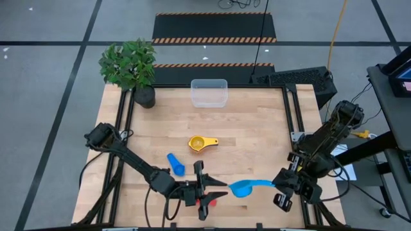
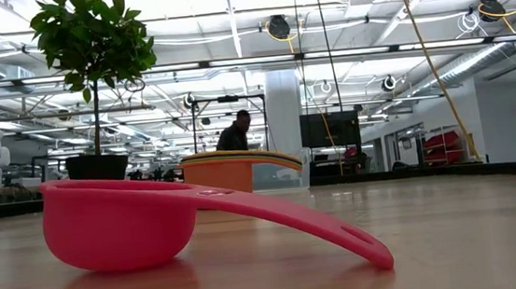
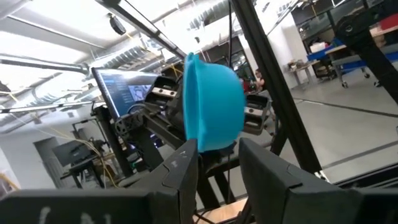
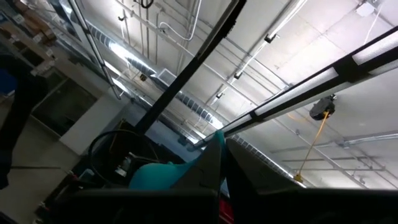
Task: Nest measuring cups in basket
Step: Stack the light blue measuring cup on top of the yellow measuring cup
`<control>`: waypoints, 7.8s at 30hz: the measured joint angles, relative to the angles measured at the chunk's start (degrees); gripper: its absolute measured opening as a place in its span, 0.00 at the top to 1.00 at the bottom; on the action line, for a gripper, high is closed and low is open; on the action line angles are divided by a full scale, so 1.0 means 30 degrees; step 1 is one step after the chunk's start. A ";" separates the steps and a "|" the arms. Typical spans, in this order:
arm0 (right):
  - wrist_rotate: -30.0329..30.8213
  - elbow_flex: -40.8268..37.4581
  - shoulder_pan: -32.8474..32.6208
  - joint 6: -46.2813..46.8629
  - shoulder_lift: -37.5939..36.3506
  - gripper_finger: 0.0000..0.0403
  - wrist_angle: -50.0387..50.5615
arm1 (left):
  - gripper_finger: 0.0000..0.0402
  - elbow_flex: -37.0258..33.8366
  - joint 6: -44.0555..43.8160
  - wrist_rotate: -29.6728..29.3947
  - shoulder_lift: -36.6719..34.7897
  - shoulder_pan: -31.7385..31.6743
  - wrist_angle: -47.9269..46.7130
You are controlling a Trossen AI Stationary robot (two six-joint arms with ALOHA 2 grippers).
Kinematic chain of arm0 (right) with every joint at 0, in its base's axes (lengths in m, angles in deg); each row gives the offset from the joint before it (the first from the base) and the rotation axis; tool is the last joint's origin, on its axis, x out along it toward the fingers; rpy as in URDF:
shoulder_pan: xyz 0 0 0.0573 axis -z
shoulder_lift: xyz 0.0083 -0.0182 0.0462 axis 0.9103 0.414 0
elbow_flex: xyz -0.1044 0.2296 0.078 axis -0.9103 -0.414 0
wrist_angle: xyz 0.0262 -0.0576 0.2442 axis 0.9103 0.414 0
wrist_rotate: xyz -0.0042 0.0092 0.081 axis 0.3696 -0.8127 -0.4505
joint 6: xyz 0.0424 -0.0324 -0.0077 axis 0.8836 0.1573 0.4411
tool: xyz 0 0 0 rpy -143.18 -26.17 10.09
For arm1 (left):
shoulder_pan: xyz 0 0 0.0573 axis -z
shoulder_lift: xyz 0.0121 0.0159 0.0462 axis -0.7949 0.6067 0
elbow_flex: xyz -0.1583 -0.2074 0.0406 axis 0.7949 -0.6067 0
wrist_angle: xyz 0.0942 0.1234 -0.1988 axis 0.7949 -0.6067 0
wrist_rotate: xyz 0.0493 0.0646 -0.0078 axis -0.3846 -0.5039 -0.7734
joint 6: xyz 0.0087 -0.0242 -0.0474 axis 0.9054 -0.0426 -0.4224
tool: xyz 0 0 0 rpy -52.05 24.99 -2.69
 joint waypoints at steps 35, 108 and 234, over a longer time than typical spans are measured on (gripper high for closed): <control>-0.0233 0.0007 0.0800 0.1953 0.0015 1.00 0.0692 | 0.90 0.0000 -0.0982 0.0211 -0.0007 -0.0383 0.0001; 0.8174 0.3468 0.3174 0.9892 -0.0576 0.55 1.5133 | 1.00 -0.3876 0.1393 -0.7490 -0.6653 0.1939 -0.7185; -1.2174 -0.1516 1.9633 0.5233 0.9887 1.00 0.4799 | 0.51 -0.9194 -0.8514 -0.7315 -1.1060 -0.1364 -1.1905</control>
